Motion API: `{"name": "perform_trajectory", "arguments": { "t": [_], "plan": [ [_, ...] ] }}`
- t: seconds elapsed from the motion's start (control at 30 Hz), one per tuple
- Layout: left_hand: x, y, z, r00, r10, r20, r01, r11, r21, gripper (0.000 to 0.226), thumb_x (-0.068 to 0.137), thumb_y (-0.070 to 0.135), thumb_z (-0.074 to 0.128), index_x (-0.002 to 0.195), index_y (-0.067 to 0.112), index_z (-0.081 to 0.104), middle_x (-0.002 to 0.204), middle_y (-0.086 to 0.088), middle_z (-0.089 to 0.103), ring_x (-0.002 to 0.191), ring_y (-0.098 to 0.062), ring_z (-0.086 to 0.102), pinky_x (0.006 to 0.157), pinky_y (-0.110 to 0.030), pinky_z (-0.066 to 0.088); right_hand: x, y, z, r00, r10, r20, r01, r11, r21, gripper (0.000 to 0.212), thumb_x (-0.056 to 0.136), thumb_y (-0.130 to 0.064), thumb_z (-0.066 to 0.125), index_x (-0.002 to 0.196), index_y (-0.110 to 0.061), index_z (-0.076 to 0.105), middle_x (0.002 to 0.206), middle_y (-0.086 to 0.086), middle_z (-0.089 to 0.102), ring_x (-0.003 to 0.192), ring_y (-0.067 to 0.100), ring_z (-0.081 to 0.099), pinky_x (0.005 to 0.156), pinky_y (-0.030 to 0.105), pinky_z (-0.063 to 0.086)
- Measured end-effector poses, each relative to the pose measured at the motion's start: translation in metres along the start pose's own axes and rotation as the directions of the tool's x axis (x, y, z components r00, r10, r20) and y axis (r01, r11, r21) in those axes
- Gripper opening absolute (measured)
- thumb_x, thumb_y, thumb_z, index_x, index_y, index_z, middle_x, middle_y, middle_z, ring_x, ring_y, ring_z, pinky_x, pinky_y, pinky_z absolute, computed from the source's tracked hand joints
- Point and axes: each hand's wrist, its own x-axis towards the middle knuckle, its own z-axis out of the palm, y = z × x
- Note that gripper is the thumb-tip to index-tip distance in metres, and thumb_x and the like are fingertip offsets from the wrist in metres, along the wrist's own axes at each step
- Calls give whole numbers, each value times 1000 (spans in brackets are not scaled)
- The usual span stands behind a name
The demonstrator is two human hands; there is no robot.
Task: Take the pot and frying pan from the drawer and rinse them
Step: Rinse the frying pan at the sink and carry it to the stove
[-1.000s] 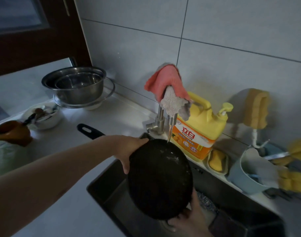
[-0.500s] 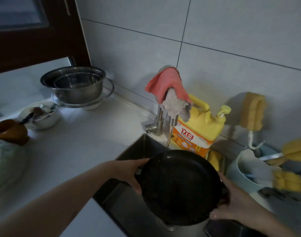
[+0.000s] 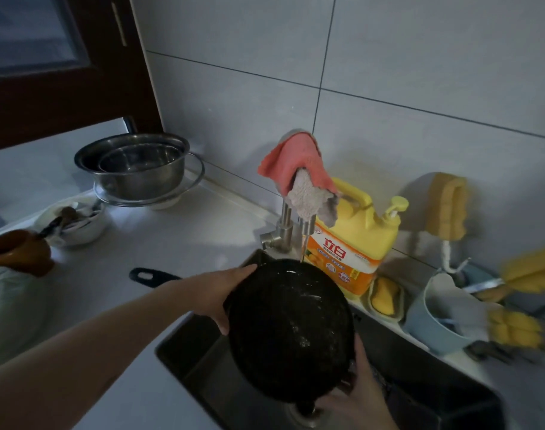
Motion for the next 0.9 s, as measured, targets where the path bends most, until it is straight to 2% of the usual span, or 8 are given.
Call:
{"name": "perform_trajectory", "arguments": {
  "t": [0.03,0.13,0.27,0.47,0.57,0.67,0.8,0.9],
  "plan": [
    [-1,1,1,1000,-7,7,6,997,71,128,56,45,87,150,37,1,156,5,23,137,-14,30,115,-42,28,3,1,-10,999,-39,-24,38,999,-22,141,17,-55,97,136,-63,21,140,-16,49,125,8,54,99,35,51],
    [0,-10,26,989,-23,-148,44,989,141,132,61,39,85,149,39,-13,158,10,14,142,-16,24,115,-44,29,8,-15,-33,986,-159,-46,155,984,-85,140,41,-25,102,148,-53,17,147,-27,39,138,8,40,108,52,42],
    [6,-1,70,935,67,-348,-46,997,68,130,66,44,82,149,37,-17,158,10,13,140,-13,28,111,-32,34,2,-23,-59,969,-231,-93,200,944,-262,144,46,-44,97,149,-53,-2,154,-27,24,142,-2,28,115,36,35],
    [-11,6,95,805,186,-564,-118,981,156,124,69,43,82,152,30,-9,154,-8,31,130,-24,46,103,-41,46,-18,-22,-70,886,-424,-187,268,798,-539,139,63,-22,91,143,-60,-15,157,-13,15,138,-8,15,113,30,29],
    [-24,12,89,740,202,-642,-70,972,225,123,69,38,83,154,23,-5,147,-15,41,124,-27,52,98,-47,49,-26,-28,-69,794,-563,-230,287,680,-674,138,57,-29,88,152,-41,-11,152,8,31,139,9,26,111,30,31],
    [-37,29,70,684,207,-700,-60,971,230,103,76,63,63,151,15,10,141,-18,48,119,-29,56,92,-48,50,-33,-41,-75,657,-727,-200,334,519,-787,138,53,-26,90,156,-19,-2,141,23,44,127,30,41,108,32,30],
    [-52,50,37,575,349,-740,-159,935,317,104,77,62,57,152,20,-1,126,-23,56,101,-32,63,80,-46,55,-45,-80,-86,487,-857,-168,381,381,-843,113,73,-37,78,155,-10,5,140,19,39,130,28,42,114,29,27],
    [-59,69,12,496,375,-783,-165,926,339,102,77,62,58,152,21,2,128,-23,54,107,-34,61,86,-48,54,-50,-110,-95,485,-849,-209,331,400,-855,98,73,-30,83,143,12,28,138,20,48,126,29,48,105,48,42]
  ]
}}
